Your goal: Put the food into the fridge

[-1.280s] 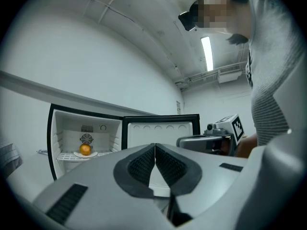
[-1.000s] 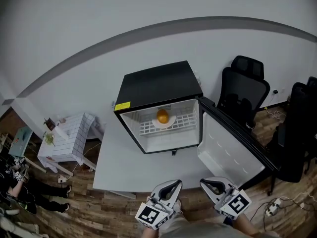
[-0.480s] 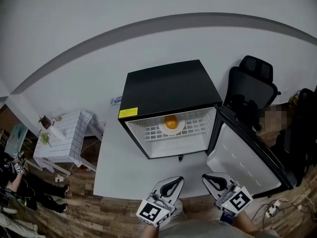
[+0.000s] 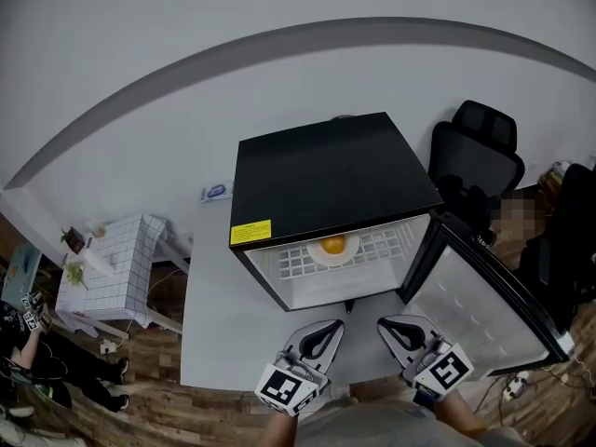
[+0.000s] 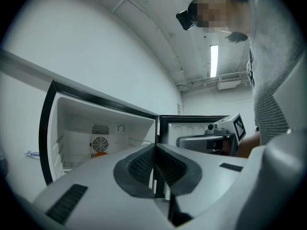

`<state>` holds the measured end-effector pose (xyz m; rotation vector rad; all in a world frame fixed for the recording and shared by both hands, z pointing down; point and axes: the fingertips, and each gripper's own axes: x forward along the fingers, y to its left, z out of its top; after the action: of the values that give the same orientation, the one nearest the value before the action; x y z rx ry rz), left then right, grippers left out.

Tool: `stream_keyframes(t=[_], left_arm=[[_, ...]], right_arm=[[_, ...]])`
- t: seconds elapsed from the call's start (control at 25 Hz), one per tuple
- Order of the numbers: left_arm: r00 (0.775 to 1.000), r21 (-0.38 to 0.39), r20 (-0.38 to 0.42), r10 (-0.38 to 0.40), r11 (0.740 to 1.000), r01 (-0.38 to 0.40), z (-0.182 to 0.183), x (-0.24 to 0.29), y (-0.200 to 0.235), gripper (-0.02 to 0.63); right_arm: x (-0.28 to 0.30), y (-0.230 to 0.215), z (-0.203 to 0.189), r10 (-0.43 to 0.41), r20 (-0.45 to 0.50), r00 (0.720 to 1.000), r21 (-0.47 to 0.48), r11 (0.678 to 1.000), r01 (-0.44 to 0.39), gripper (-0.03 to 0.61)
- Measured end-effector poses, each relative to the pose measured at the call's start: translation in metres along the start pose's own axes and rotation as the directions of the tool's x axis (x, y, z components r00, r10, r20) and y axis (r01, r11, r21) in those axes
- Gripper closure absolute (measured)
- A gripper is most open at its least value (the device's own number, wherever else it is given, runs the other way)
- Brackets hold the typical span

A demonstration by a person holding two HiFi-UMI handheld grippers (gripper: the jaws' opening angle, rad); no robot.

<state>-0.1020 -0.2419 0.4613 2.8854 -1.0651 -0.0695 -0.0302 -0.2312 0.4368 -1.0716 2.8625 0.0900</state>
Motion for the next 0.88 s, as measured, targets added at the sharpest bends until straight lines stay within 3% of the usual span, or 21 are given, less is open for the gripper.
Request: stream_keyframes(t=[0.24, 0.88], left_arm=[[1.000, 0.008, -0.023, 0.002, 1.000, -0.002, -0.012, 0.018, 0.020, 0.601], [0.997, 0.009, -0.019, 0.069, 0.998, -0.069, -0.019, 0.034, 0.003, 0.601]], right_arm=[[0.004, -0.006, -0.021, -0.004, -0.083, 0.997, -0.004, 1.000, 0.004, 0.565], [-0.007, -0.022, -0.020, 0.046, -0.081, 0.996, 0.004, 0.999, -0.046, 0.565]])
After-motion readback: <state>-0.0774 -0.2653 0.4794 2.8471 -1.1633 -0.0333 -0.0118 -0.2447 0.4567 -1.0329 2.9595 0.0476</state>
